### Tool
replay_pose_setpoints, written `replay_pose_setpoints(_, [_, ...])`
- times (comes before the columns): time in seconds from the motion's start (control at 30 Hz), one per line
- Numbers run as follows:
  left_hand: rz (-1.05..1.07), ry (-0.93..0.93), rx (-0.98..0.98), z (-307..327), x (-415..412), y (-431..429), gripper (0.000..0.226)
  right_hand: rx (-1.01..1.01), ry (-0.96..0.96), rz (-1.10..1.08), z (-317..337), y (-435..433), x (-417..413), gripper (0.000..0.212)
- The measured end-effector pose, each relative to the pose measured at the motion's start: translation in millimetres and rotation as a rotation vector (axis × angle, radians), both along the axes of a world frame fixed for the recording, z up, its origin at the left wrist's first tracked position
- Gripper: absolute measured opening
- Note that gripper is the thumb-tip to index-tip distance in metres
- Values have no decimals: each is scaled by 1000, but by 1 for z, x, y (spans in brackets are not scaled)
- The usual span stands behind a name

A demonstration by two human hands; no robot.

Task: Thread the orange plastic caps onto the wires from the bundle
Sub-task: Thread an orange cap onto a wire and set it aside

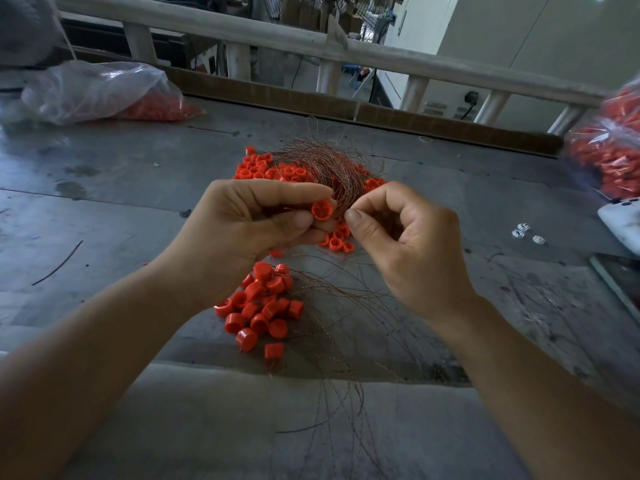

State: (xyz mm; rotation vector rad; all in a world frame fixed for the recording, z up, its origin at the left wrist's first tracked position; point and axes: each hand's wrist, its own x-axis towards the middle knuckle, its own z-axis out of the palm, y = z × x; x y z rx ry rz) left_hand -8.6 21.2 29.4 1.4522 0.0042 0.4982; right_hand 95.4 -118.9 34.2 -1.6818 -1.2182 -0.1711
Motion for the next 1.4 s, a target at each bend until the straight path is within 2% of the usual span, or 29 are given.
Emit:
replay_pose_setpoints(0.23, [-3, -8, -42, 1, 0, -2, 30, -3, 22, 19, 0, 1, 0, 11])
replay_pose_setpoints(0.47, [-123, -9, -119, 1, 0, 2, 27, -47, 149, 104, 1, 1, 1, 17])
replay_pose_setpoints(0.57, [-167, -22, -120, -1, 0, 2, 24, -71, 175, 133, 1, 1, -1, 15])
replay_pose_setpoints(0.73, [-211, 0, -175, -3, 2, 2, 21, -105, 208, 153, -2, 3, -5, 24])
replay_pose_setpoints(0.87, [-210, 7, -202, -4, 1, 3, 21, -107, 215, 162, -1, 3, -2, 17])
replay_pose_setpoints(0.97, [-192, 20, -201, -4, 2, 3, 21, -170, 191, 67, 3, 0, 12, 7])
replay_pose_setpoints(1.17, [-151, 36, -205, -4, 1, 2, 22, -240, 29, -366, 1, -12, 62, 14])
replay_pose_setpoints(1.3, [-155, 30, -207, -3, 0, 2, 22, -482, -4, -441, -12, -13, 76, 8])
replay_pose_setpoints(1.4, [-160, 26, -200, -3, 0, 2, 21, -571, -30, -471, -17, -13, 82, 6])
